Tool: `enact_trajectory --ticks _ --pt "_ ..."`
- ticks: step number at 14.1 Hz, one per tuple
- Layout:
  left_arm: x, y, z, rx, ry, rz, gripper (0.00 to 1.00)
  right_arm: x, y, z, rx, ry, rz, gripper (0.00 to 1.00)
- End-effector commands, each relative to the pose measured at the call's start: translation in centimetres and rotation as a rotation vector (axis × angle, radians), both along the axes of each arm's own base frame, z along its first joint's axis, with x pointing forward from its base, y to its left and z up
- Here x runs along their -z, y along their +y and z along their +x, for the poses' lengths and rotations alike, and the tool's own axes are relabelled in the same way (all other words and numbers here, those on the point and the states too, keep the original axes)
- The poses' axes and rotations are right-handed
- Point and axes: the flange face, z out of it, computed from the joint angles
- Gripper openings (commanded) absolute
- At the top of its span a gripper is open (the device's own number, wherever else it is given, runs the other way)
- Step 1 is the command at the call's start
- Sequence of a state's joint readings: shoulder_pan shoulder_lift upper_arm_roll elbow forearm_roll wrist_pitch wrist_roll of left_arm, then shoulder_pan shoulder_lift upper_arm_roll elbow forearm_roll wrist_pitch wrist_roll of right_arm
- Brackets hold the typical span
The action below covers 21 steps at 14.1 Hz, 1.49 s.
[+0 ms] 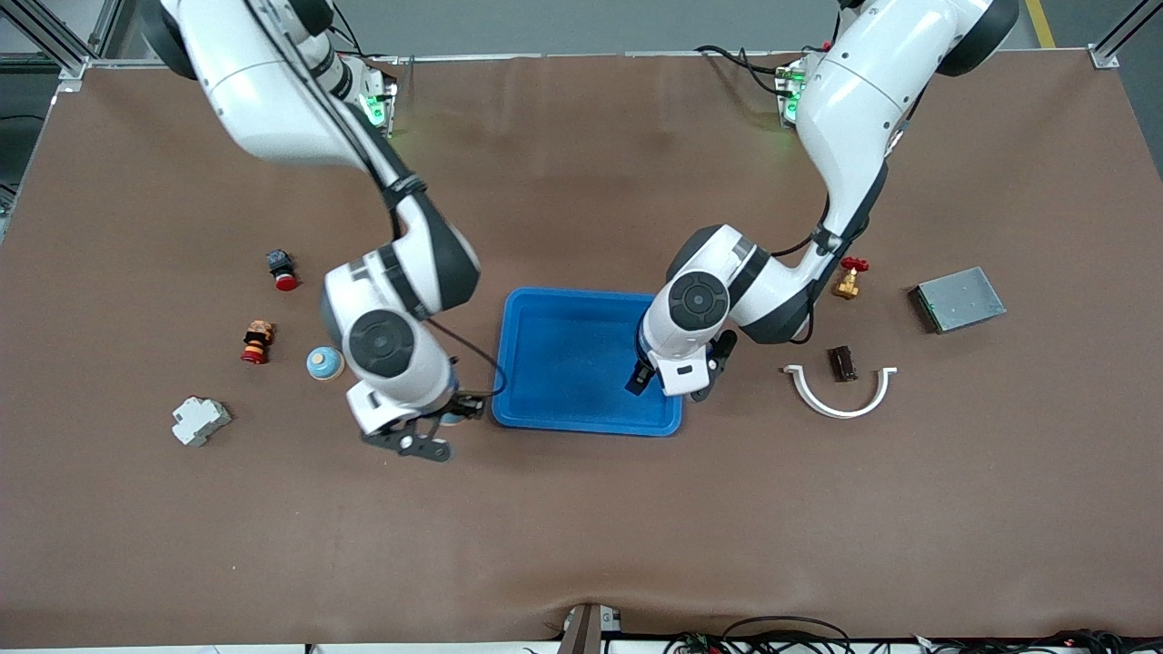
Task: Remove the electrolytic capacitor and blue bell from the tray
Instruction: 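Grasp the second capacitor with the left gripper while the right gripper lifts the bell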
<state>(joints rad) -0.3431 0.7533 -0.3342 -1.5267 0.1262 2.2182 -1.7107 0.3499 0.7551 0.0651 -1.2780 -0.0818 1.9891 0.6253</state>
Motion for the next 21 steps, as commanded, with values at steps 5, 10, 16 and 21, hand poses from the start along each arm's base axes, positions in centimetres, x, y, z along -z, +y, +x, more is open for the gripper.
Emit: enact_trajectory --ticks 5,10,16,21 --pt "3.0 -0.5 -2.0 0.007 0.029 0.047 1.0 1.1 -10.6 1.7 -0.163 0.021 0.032 0.0" --pt "4.3 -0.2 -3.1 0.026 0.049 0.075 1.0 3.6 -18.5 1.5 -0.278 -0.017 0.046 0.0" --pt "4.3 -0.9 -3.5 0.037 0.046 0.073 1.0 5.2 -24.2 1.6 -0.35 -0.034 0.048 0.0" --pt "4.5 -1.0 -3.7 0.041 0.05 0.075 1.0 8.6 -26.9 -0.2 -0.365 -0.061 0.052 0.0"
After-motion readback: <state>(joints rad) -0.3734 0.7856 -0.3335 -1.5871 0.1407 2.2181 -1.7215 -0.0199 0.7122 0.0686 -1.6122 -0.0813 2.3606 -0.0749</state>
